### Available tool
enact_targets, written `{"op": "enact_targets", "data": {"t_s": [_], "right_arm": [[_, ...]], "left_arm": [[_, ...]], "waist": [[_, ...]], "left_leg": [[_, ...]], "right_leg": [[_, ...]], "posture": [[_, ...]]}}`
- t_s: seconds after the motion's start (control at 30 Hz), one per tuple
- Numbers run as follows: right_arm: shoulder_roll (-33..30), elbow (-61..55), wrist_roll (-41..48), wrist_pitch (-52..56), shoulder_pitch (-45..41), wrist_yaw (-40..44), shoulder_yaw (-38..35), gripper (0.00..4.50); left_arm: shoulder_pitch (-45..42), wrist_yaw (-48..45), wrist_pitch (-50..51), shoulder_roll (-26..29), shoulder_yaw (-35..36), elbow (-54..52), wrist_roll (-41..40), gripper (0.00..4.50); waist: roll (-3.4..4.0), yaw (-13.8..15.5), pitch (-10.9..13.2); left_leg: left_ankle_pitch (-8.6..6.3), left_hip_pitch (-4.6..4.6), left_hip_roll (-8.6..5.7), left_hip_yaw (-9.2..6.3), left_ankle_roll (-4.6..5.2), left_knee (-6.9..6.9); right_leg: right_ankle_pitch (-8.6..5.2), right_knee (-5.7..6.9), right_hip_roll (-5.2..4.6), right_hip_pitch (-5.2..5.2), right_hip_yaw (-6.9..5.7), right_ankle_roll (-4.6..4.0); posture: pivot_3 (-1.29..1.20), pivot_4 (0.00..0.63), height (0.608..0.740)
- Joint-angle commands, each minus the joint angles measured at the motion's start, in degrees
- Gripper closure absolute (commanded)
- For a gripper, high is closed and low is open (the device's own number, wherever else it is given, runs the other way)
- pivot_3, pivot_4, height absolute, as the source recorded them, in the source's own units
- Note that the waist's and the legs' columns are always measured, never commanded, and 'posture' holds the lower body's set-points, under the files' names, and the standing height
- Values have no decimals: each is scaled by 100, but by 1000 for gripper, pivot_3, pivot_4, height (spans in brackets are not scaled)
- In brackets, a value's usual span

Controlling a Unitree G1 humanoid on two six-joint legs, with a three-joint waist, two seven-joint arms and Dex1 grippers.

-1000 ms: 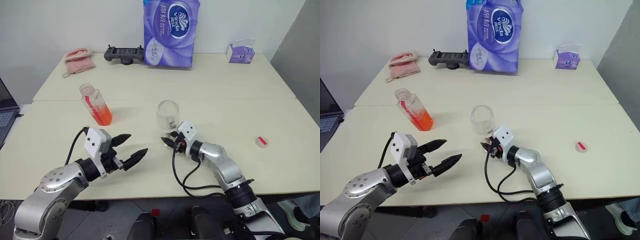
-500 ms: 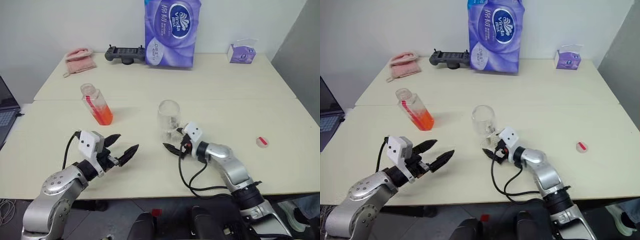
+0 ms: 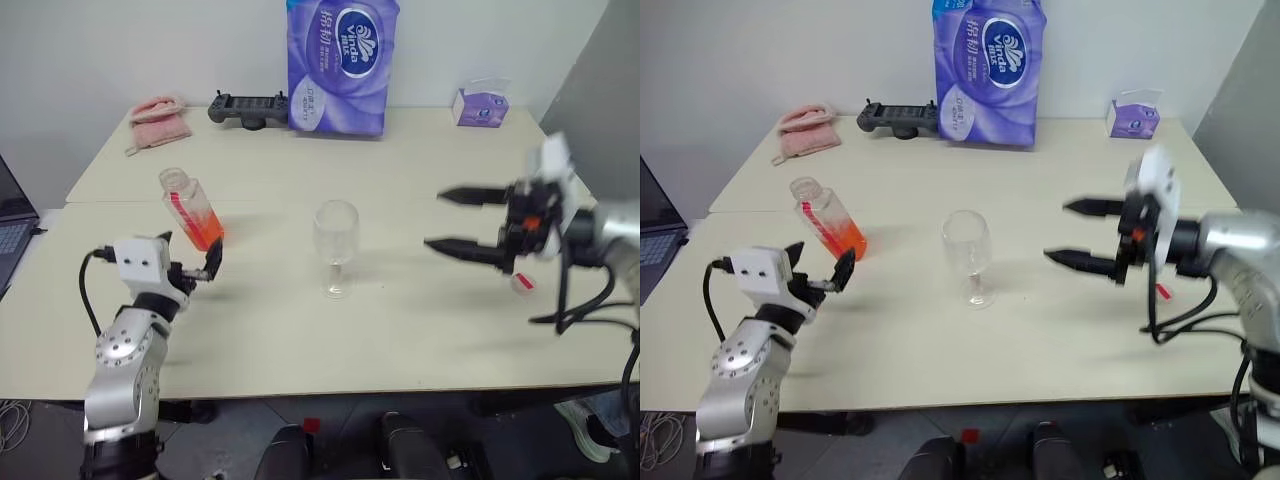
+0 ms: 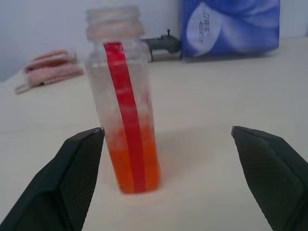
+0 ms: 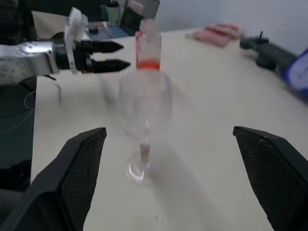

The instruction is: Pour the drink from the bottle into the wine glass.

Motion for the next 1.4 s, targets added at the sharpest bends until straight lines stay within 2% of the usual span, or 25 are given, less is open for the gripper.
{"op": "enact_targets", "data": {"t_s": [0.03,0.3,0.77,1.1,1.2,1.37,1.4], "right_arm": [[-120,150,401,433,-540,54,62,14],[-194,329,285,470,-867,199,505,14],[-148,388,138,321,-927,230,653,14],[-137,294,135,328,-857,99,657,14],[-120,272,134,321,-857,43,658,0],[-6,220,-53,54,-713,-326,501,0],[19,169,-102,-53,-575,-424,394,0]], "left_arm": [[-251,18,-95,186,163,152,49,0],[-789,-83,-201,301,86,608,86,0],[-2416,-230,-958,353,-341,2761,554,0],[-2502,-368,-1234,347,-304,3133,515,0],[-2477,-442,-1321,320,-295,3140,490,634],[-2629,-566,-1448,370,-310,3278,472,2294],[-2687,-665,-1438,407,-338,3256,446,2494]], "waist": [[-1,10,0],[-1,31,0],[-2,27,0],[-2,31,0],[-2,31,0],[-2,31,0],[-3,32,0]], "left_leg": [[-2,-2,0,-1,1,2],[-2,-18,-12,7,1,13],[-1,-16,-18,6,0,11],[-1,-17,-15,2,0,12],[-1,-17,-15,3,0,12],[0,-16,-15,3,0,12],[0,-16,-15,3,0,13]], "right_leg": [[0,-1,-2,1,-1,0],[2,-8,-51,-3,2,13],[3,0,-38,-9,-3,12],[3,1,-41,-8,-3,12],[3,1,-42,-8,-2,12],[3,2,-43,-8,-2,12],[3,2,-43,-8,-3,12]], "posture": [[0,150,740],[0,150,740],[0,150,740],[0,150,740],[0,150,740],[0,150,740],[0,150,740]]}}
